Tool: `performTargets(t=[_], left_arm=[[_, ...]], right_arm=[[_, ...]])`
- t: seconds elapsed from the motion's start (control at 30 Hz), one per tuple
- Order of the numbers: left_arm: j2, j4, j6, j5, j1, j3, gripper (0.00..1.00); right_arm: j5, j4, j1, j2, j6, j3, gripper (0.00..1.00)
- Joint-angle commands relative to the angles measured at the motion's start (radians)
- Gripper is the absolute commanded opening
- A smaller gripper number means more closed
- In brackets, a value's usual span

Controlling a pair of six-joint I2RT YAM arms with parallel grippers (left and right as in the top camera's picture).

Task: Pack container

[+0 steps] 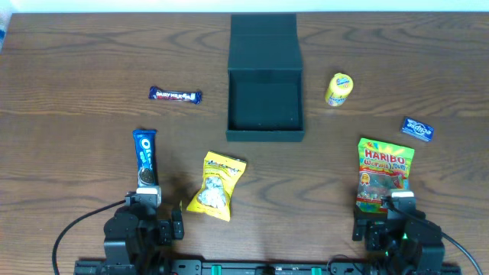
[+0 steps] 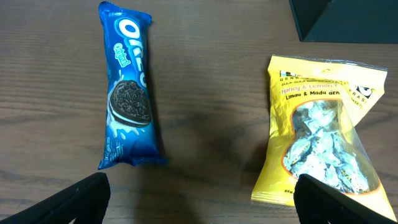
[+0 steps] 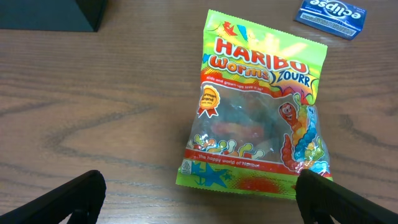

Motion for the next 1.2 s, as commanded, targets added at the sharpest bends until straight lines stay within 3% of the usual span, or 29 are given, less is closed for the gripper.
performTargets(t=[0.0,1.17], left_arm=[[-0.003,-0.053,0.026,-0.011,0.005,-0.019,0.95],[-0.003,-0.053,0.026,-0.011,0.005,-0.019,0.95]], right_arm=[[0.002,-0.002,0.006,-0.01,-0.015,-0.01,0.99],[0.043,-0.002,0.006,-0.01,-0.037,-0.01,0.99]])
